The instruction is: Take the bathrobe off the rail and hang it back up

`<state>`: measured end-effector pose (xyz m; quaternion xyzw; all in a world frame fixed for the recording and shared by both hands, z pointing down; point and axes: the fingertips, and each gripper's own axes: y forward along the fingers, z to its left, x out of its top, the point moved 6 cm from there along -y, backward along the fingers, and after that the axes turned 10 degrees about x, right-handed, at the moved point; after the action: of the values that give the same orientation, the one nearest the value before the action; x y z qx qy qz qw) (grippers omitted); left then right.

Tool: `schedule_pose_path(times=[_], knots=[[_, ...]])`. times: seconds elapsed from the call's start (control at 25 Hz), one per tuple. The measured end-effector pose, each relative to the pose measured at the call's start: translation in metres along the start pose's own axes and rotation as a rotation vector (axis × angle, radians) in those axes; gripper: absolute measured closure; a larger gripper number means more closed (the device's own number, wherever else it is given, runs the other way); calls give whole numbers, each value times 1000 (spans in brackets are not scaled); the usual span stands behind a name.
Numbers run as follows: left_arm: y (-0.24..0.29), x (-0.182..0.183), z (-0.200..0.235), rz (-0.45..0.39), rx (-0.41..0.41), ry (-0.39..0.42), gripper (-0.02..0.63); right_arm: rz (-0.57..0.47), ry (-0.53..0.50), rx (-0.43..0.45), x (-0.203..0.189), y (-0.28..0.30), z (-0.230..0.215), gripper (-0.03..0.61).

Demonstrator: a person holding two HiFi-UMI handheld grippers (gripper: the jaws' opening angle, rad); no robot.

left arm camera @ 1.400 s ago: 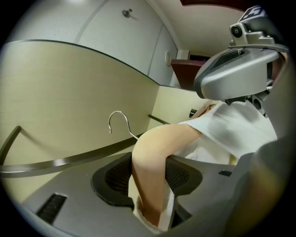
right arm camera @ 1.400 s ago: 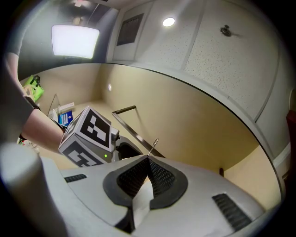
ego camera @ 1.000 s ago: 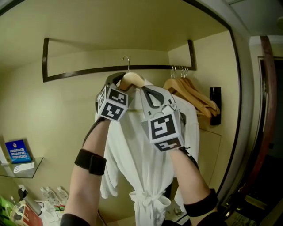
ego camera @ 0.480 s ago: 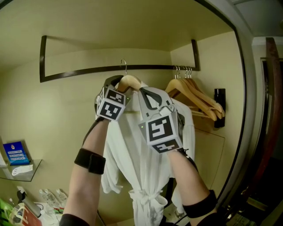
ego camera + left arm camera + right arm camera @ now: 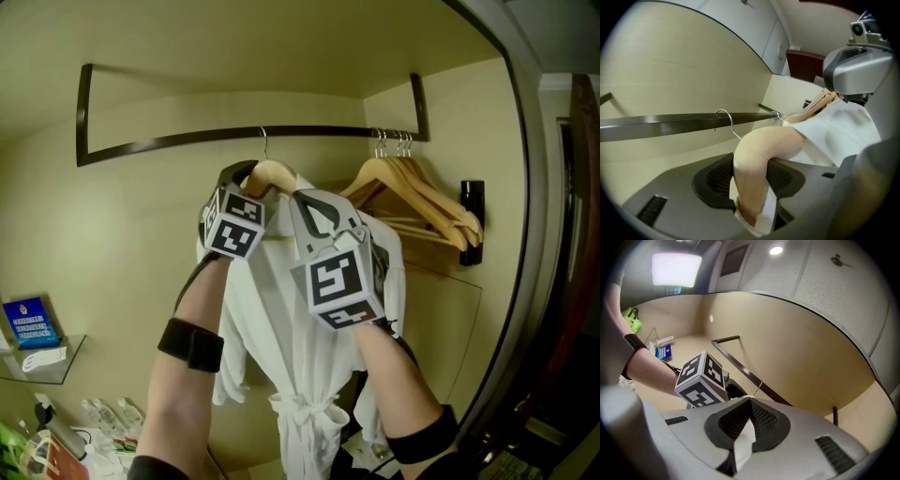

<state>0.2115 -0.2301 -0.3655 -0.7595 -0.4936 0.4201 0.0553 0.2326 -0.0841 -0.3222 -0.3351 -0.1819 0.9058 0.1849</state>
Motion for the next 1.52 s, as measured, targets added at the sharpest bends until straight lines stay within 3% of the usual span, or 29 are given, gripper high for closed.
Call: schedule_pose_path(times=[0.32, 0.52, 0.84, 0.96, 1.04, 1.16, 1.24, 1.36, 1.52], knots=[[-3, -2, 0, 22, 22, 38, 403, 0, 27, 4, -8, -7, 2, 558], [-17, -6, 0, 35, 91, 43, 394, 2, 53, 17, -11, -20, 4, 558], [-86, 3, -17, 49, 150, 190, 391, -6, 112, 67, -22, -56, 20, 558], [-121, -1, -32, 81, 144, 199, 393, -9, 146, 98, -28, -73, 32, 558], [-140, -4, -46, 110, 140, 182, 409, -7, 169, 115, -37, -84, 37, 558], [-165, -9, -72, 170, 136, 144, 483, -3, 225, 155, -59, -102, 44, 558], [-190, -16, -88, 221, 137, 94, 555, 5, 277, 190, -74, -117, 58, 558], [-236, -34, -110, 300, 128, 2, 611, 26, 350, 230, -92, -141, 90, 558], [-311, -76, -142, 441, 113, -140, 611, 82, 443, 302, -117, -172, 148, 558]])
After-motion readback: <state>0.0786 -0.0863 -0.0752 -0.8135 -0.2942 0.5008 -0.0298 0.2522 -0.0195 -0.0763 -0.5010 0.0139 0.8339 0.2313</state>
